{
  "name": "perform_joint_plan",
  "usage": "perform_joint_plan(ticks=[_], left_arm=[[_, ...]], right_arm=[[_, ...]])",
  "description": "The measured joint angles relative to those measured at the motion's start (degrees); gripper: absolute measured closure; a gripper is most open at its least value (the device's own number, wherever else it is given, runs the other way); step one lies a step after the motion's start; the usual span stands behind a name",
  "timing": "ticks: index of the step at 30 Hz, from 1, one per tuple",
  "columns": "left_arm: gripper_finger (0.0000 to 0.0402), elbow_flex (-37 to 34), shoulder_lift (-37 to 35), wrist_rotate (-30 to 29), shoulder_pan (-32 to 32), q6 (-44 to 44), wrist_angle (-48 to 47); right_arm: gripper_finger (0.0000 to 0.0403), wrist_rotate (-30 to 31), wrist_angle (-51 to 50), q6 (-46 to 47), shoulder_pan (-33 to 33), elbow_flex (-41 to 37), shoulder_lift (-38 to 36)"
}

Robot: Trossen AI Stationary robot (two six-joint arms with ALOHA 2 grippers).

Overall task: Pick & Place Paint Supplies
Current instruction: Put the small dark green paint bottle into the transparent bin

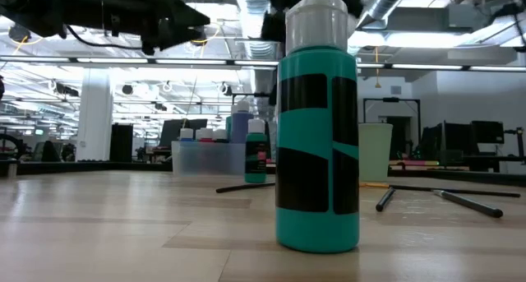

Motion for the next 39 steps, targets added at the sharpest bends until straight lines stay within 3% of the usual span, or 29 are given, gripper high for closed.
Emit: perform_joint_plan(ticks=[7,17,28,39], left_arm=[[0.0152,0.17,4.65,14.08,1.82,-5.18,-4.55],[0.0140,9.95,23.82,25.48,7.39,-2.89,-4.49],[0.0137,14.79,36.16,31.31,8.64,-2.71,-4.35],[0.0139,14.95,39.82,28.38,8.64,-2.94,-4.39]], right_arm=[[0.0106,0.00,-9.87,3.56,-0.21,0.00,-14.41],[0.0106,0.02,-13.93,13.49,3.87,-0.02,-27.07],[0.0106,0.24,-14.82,19.31,9.04,-0.07,-30.47],[0.0106,0.31,-14.81,19.76,11.58,-0.13,-30.05]])
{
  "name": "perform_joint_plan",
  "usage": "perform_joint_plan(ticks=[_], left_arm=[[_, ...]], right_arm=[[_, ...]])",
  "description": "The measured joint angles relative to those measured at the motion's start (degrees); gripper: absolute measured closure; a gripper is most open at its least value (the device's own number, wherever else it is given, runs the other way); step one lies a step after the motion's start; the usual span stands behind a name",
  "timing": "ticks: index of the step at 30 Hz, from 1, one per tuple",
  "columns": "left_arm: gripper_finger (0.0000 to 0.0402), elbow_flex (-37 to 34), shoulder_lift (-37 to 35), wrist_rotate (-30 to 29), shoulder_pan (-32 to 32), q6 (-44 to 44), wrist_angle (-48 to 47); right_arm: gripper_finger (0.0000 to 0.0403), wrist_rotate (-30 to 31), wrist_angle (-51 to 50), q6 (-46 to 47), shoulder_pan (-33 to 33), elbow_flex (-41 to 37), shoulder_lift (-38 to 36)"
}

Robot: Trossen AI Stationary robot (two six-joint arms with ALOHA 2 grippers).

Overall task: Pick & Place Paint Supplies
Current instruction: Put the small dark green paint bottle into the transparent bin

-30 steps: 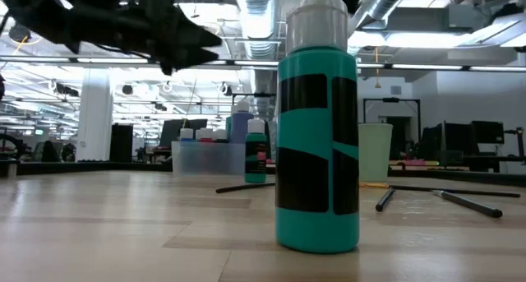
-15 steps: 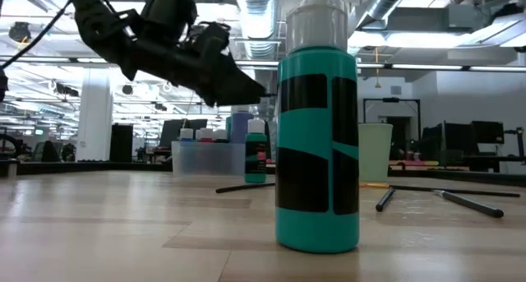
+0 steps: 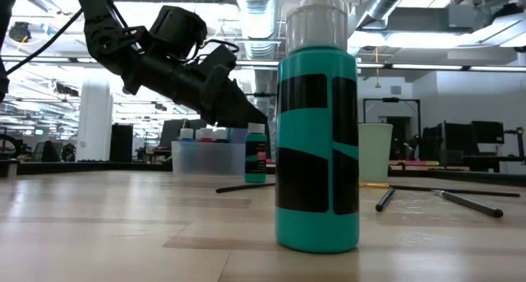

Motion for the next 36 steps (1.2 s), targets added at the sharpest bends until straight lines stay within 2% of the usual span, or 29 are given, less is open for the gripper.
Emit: perform_joint_plan(ticks=[4,15,18,21,25,30,36], left_arm=[[0.0164,0.00,0.00,0.00,0.00,0.01,0.01],[0.0279,0.00,0.00,0.00,0.00,0.01,-0.01],[0.0286,0.00,0.00,0.00,0.00,0.00,-0.01],[0.0277,0.00,-0.34,-0.01,0.00,-0.45,-0.31],[0.0271,-0.02,-4.40,-1.01,-0.07,-1.82,-0.46],[0.0281,-0.02,-15.54,-7.85,-0.11,-1.57,-3.72],[0.0262,-0.44,-29.58,-22.94,0.04,3.32,-18.70]], right_arm=[[0.0106,-0.02,0.00,0.00,0.03,0.00,0.00],[0.0106,0.00,0.00,0.00,0.03,0.02,0.00],[0.0106,0.00,0.00,-0.02,-0.04,0.02,0.00],[0.0106,0.00,0.00,-0.02,-0.04,0.02,0.00],[0.0106,0.00,0.02,-0.04,-0.04,0.02,0.00],[0.0106,0.00,0.02,-0.20,-0.04,0.02,0.00],[0.0106,0.02,0.00,-0.46,-0.21,0.02,0.00]])
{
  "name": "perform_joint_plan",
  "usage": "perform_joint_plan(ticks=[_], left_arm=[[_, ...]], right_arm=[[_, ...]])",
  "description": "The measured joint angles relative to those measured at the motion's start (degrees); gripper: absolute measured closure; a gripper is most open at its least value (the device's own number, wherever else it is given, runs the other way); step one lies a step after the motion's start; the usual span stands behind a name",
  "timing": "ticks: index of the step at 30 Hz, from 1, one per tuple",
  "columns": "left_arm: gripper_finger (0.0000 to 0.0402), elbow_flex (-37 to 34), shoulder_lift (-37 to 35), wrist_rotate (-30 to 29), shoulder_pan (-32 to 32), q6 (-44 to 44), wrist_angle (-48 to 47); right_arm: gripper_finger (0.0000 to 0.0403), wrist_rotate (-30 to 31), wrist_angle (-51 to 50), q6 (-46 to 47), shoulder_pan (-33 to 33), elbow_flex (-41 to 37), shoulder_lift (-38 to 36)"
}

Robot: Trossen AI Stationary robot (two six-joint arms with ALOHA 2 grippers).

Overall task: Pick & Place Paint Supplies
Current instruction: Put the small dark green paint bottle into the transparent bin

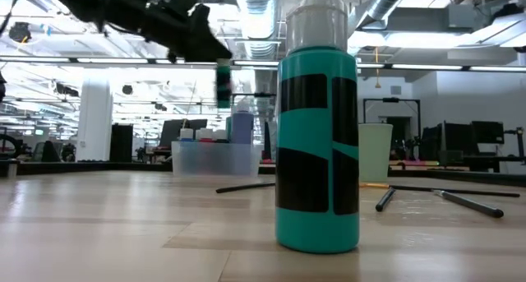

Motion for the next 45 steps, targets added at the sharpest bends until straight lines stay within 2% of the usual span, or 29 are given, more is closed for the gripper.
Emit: perform_joint_plan(ticks=[6,12,16,21,26,31,35,38,45], left_arm=[[0.0270,-6.05,-6.40,-2.03,1.91,-1.69,-0.62],[0.0291,-12.30,-7.30,-2.58,3.79,-3.65,2.61],[0.0290,-13.48,-8.74,-1.02,3.65,-4.10,2.17],[0.0250,-13.62,-13.40,9.80,0.99,-7.08,-7.30],[0.0182,-13.61,-17.74,10.52,-6.08,-12.02,-22.25],[0.0135,-11.35,-18.88,7.05,-12.74,-24.38,-40.85],[0.0127,-8.04,-17.68,4.77,-15.50,-29.20,-51.13],[0.0127,-7.30,-15.91,6.86,-15.90,-31.48,-56.47],[0.0127,-7.30,-10.05,8.71,-15.84,-31.08,-55.17]], right_arm=[[0.0106,0.00,0.02,-0.66,-0.88,0.00,0.00],[0.0106,0.02,0.02,-1.29,-1.54,0.00,0.00],[0.0106,0.02,-0.32,-1.29,-1.90,0.04,0.00],[0.0106,0.02,-2.36,-1.24,-1.90,0.07,0.00],[0.0106,0.00,-4.46,-0.75,-1.88,0.07,0.00],[0.0106,0.00,-4.84,-0.84,-1.88,0.07,0.00],[0.0106,-0.01,-4.58,-1.75,-2.09,0.07,0.00],[0.0106,-0.02,-4.57,-2.28,-2.64,0.07,0.00],[0.0106,-0.04,-4.35,-3.67,-3.02,0.07,0.00]])
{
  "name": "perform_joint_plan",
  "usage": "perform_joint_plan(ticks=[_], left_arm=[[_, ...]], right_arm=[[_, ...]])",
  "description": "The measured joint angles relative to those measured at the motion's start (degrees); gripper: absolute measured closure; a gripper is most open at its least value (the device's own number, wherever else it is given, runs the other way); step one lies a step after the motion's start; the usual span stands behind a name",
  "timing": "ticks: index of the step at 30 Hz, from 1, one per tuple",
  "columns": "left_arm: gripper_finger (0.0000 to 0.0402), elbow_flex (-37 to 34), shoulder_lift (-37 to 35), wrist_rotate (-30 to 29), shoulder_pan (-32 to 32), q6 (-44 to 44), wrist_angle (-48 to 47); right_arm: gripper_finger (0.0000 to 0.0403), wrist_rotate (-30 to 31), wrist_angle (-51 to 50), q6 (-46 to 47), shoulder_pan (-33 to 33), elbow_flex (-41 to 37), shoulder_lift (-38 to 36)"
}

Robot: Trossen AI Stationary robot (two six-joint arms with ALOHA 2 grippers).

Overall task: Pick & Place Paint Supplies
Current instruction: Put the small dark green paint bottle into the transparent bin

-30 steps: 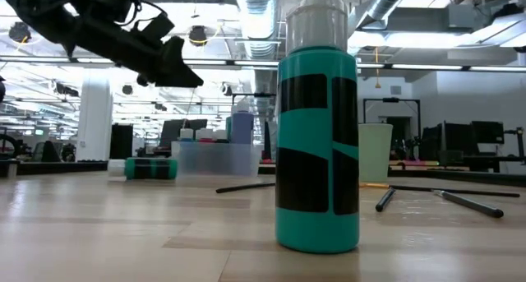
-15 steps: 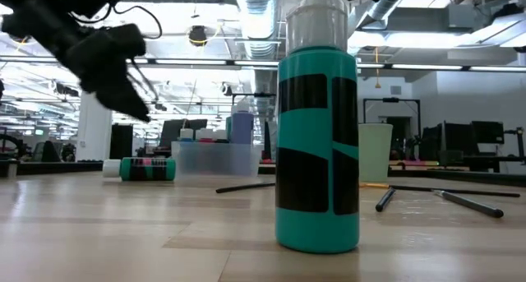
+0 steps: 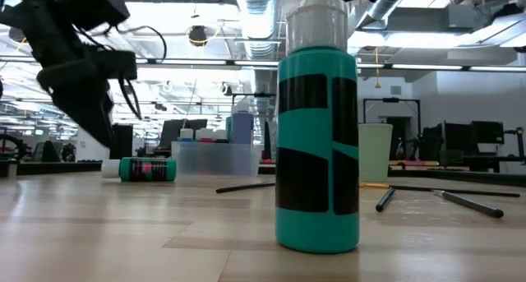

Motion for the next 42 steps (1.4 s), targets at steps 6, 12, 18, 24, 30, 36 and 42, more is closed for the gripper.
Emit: perform_joint_plan(ticks=[6,12,18,24,30,36,42], left_arm=[[0.0127,0.00,7.06,-0.32,0.00,0.40,2.92],[0.0128,0.00,12.09,-0.74,0.02,2.77,7.98],[0.0128,0.00,15.53,1.35,0.02,3.24,8.57],[0.0175,0.00,15.50,1.60,0.02,2.94,8.56],[0.0260,0.00,15.50,2.12,0.04,1.28,8.53],[0.0287,0.77,15.50,3.72,0.04,-2.08,8.64],[0.0271,4.77,15.51,4.39,0.04,-2.64,8.66]], right_arm=[[0.0106,-0.01,0.13,-0.18,0.02,0.00,0.00],[0.0106,-0.01,0.11,-0.15,0.00,-0.02,0.00],[0.0106,-0.01,0.08,-0.03,0.04,-0.02,0.00],[0.0106,-0.01,0.08,-0.03,0.15,-0.07,0.00],[0.0106,-0.01,0.08,-0.20,0.15,-0.07,0.00],[0.0106,-0.03,1.02,-2.10,0.13,-0.07,0.00],[0.0106,-0.03,7.31,-6.62,-0.22,-0.24,1.16]])
